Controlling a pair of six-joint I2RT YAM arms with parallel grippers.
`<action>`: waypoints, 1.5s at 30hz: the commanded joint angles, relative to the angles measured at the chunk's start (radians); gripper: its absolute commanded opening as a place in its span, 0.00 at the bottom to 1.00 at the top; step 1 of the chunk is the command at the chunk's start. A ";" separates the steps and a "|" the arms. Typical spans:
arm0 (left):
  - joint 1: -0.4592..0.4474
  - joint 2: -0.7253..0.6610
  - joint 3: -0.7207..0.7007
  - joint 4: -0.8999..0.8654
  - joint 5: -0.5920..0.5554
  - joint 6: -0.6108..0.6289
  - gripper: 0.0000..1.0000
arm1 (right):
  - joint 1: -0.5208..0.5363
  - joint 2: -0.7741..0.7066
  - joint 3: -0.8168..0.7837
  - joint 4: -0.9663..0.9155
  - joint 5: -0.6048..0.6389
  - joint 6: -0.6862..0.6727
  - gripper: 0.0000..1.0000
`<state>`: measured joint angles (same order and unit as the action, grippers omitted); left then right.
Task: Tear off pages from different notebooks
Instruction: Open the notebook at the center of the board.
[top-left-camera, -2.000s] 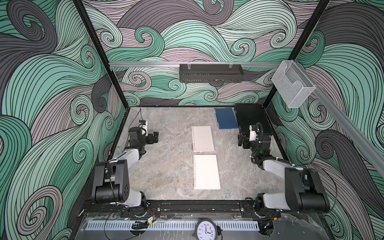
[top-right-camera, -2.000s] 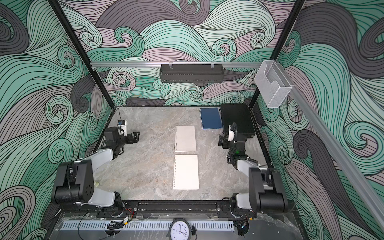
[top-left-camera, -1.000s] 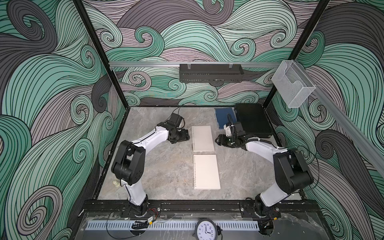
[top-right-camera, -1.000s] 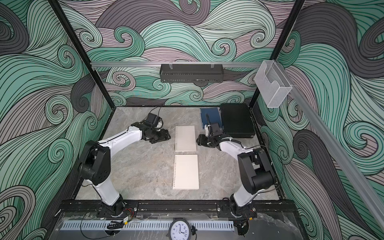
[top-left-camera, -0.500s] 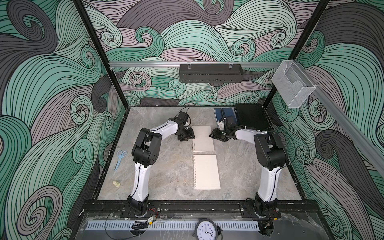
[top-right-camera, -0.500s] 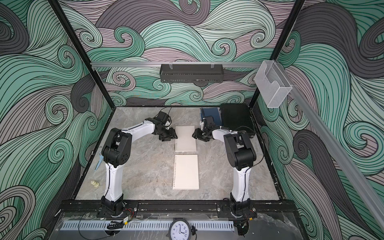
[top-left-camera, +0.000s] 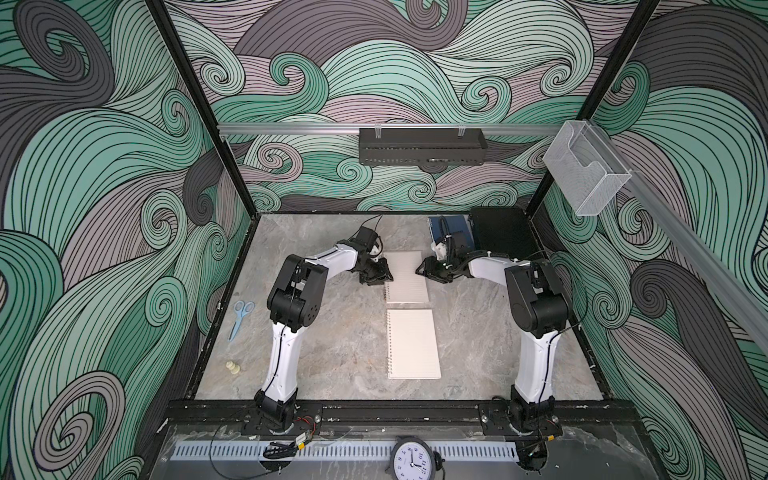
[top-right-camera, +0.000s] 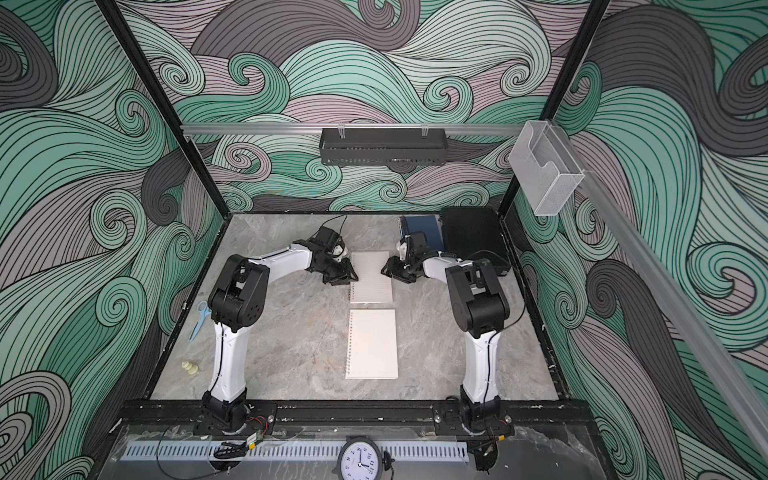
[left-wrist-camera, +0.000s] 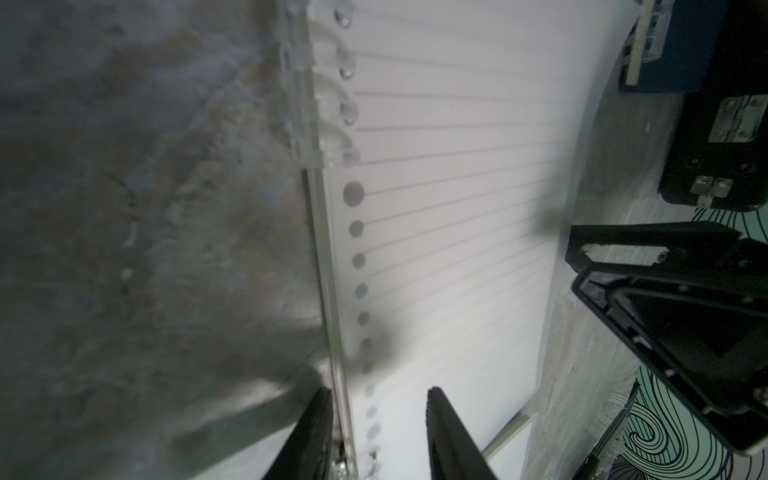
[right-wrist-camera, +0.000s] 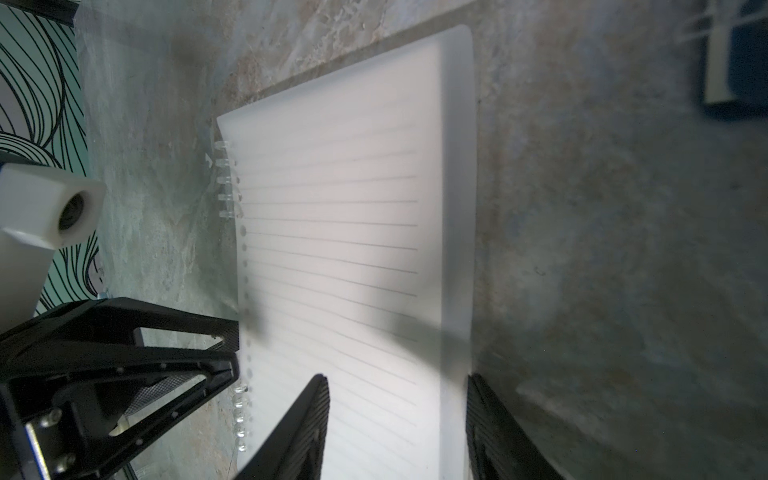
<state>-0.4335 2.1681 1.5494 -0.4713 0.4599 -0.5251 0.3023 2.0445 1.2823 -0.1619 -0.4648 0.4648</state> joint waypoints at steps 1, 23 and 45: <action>-0.011 0.015 -0.007 0.024 0.032 -0.011 0.36 | -0.003 -0.032 0.028 -0.024 -0.035 0.003 0.53; 0.141 -0.203 -0.099 -0.006 -0.091 -0.021 0.46 | 0.220 -0.214 0.031 0.007 0.018 0.054 0.59; 0.265 -0.487 -0.237 -0.106 -0.274 0.026 0.57 | 0.274 -0.253 0.046 -0.087 0.112 -0.075 0.80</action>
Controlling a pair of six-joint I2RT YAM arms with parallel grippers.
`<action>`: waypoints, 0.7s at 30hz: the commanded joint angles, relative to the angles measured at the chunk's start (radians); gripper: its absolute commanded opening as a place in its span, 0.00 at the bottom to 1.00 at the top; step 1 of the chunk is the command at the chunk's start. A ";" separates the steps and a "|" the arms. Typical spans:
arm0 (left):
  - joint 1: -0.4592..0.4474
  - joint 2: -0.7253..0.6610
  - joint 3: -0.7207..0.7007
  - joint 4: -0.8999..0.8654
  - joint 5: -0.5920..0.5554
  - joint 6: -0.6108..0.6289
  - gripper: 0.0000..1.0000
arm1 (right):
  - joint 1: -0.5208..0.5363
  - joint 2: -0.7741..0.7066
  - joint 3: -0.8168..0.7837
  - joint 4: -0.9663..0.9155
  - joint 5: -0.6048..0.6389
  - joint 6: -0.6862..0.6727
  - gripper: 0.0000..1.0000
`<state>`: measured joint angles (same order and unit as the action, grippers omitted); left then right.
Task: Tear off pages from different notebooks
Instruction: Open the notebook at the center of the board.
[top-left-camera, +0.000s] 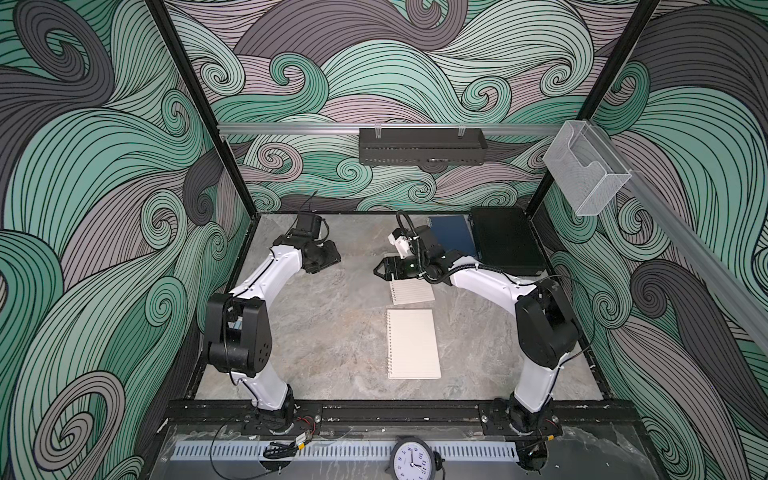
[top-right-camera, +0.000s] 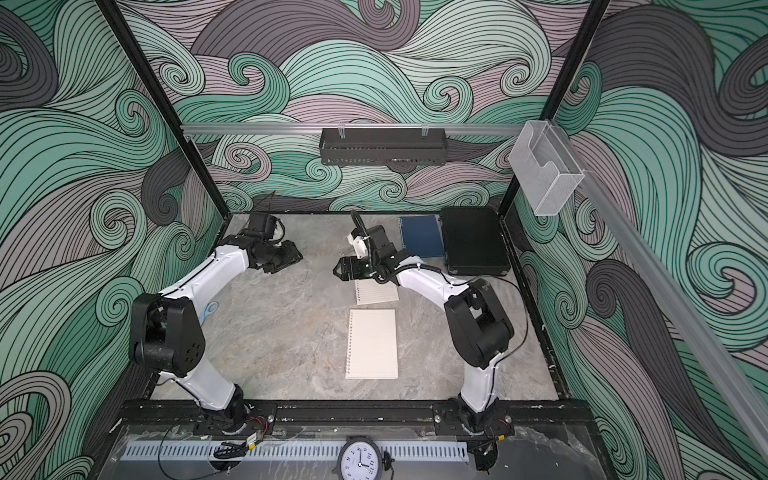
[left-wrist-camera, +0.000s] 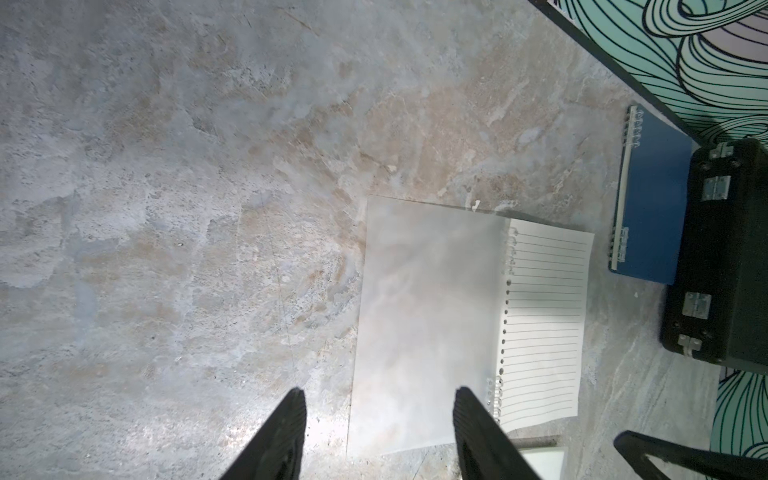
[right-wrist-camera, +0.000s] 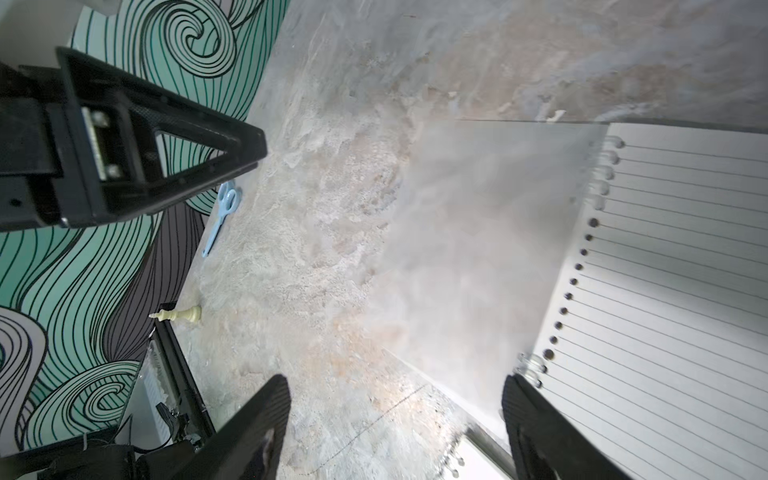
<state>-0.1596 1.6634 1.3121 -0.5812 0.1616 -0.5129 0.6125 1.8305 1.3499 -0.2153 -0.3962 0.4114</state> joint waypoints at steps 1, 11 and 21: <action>-0.011 0.024 -0.001 0.009 0.030 0.014 0.57 | -0.049 -0.042 -0.031 -0.043 0.054 -0.028 0.79; -0.059 0.048 -0.094 0.155 0.137 0.007 0.59 | -0.157 0.019 -0.064 -0.125 0.162 -0.059 0.69; -0.172 0.120 -0.057 0.123 0.068 -0.004 0.61 | -0.163 0.141 -0.025 -0.166 0.264 -0.060 0.67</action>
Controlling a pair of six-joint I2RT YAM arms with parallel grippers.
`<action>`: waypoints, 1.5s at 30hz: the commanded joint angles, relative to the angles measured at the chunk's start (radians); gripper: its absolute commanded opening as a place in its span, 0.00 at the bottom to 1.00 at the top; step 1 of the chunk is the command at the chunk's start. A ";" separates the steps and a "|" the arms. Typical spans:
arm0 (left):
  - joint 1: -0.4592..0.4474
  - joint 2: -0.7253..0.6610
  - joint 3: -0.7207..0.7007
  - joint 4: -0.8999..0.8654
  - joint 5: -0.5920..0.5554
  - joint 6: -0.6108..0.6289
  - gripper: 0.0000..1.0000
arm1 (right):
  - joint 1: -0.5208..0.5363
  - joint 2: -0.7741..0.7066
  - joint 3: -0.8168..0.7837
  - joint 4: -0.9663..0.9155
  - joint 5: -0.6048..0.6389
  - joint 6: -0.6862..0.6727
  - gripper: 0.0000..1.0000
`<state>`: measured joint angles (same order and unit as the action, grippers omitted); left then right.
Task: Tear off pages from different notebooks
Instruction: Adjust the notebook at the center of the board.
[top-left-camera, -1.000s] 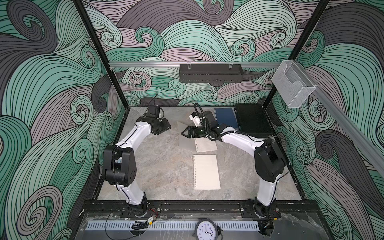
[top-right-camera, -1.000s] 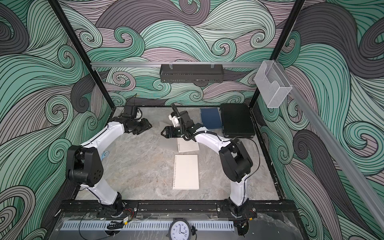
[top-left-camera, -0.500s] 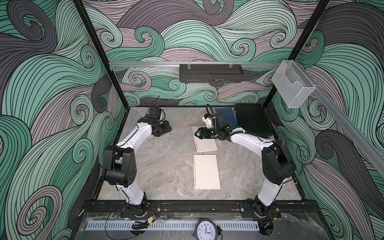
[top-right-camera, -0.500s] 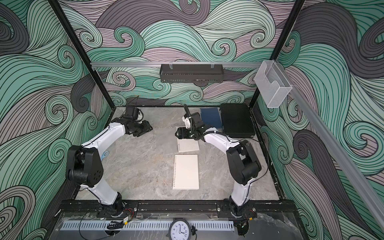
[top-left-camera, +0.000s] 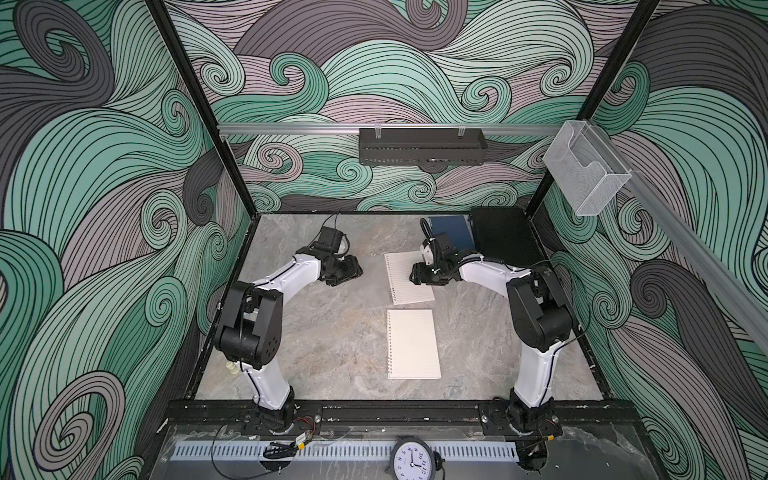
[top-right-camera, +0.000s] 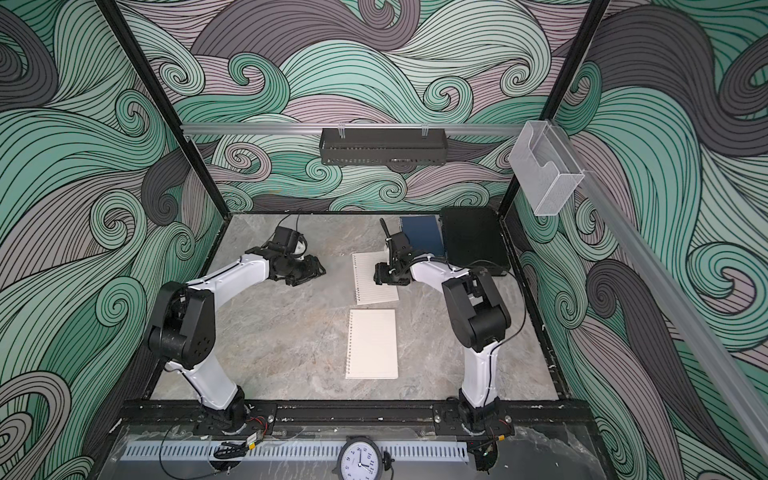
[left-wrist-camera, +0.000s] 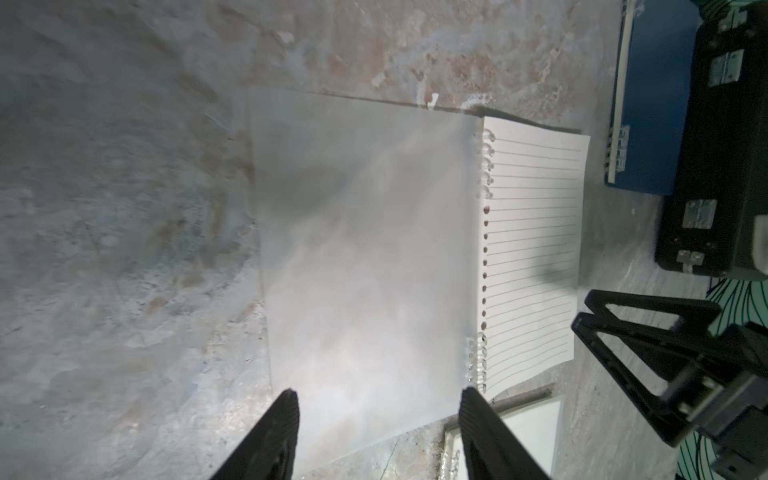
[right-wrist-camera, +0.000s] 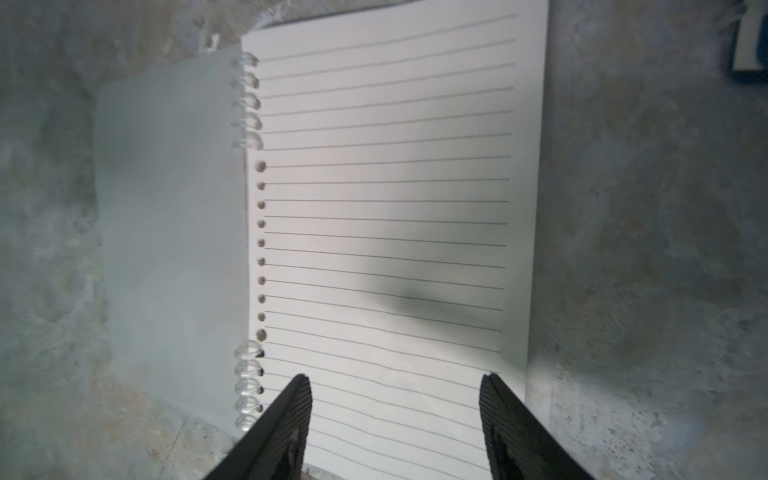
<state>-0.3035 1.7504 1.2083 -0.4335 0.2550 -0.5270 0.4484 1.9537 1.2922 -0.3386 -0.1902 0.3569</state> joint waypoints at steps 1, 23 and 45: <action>-0.037 0.040 0.053 -0.032 -0.031 0.014 0.61 | 0.001 0.024 0.033 -0.044 0.055 -0.010 0.69; -0.073 0.007 0.131 0.073 -0.048 0.122 0.58 | 0.104 -0.059 -0.195 0.076 -0.023 0.098 0.70; -0.285 0.278 0.454 -0.193 -0.147 0.274 0.72 | -0.060 -0.302 -0.345 0.200 -0.020 0.130 0.72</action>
<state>-0.5556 1.9881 1.5959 -0.5491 0.1570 -0.2928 0.4149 1.6810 0.9867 -0.1764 -0.2001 0.4534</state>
